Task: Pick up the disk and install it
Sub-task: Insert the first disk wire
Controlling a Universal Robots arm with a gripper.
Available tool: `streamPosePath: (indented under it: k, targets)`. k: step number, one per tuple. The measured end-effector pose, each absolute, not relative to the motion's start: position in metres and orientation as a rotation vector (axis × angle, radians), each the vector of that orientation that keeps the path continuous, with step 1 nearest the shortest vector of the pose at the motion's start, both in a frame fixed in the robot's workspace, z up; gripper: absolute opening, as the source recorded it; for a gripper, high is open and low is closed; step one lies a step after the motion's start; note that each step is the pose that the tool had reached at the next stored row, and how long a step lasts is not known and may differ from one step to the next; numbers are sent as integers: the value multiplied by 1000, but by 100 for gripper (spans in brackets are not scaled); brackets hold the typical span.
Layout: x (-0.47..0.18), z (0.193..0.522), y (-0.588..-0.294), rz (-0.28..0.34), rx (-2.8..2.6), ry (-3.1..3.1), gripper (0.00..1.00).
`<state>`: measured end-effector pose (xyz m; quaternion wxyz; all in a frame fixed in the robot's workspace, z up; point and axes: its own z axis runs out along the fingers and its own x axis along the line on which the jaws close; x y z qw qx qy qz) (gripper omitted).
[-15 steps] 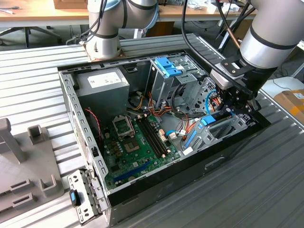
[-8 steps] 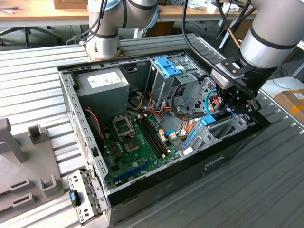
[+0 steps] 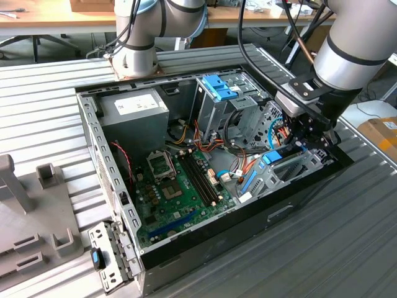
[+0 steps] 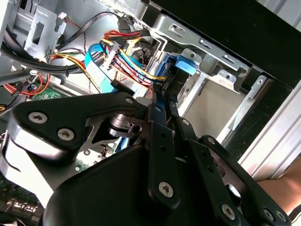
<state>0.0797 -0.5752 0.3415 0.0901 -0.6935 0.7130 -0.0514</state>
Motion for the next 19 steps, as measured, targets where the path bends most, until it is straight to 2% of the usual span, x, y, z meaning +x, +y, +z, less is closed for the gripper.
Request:
streamPosePath:
  k: [16, 17, 18, 19]
  targets:
    - [79, 335, -577, -153, -2062, 2120, 16]
    - [79, 334, -577, -151, -2061, 2119, 18]
    - [79, 334, -577, -152, -2061, 2119, 24]
    - [79, 335, -577, -153, -2062, 2120, 24]
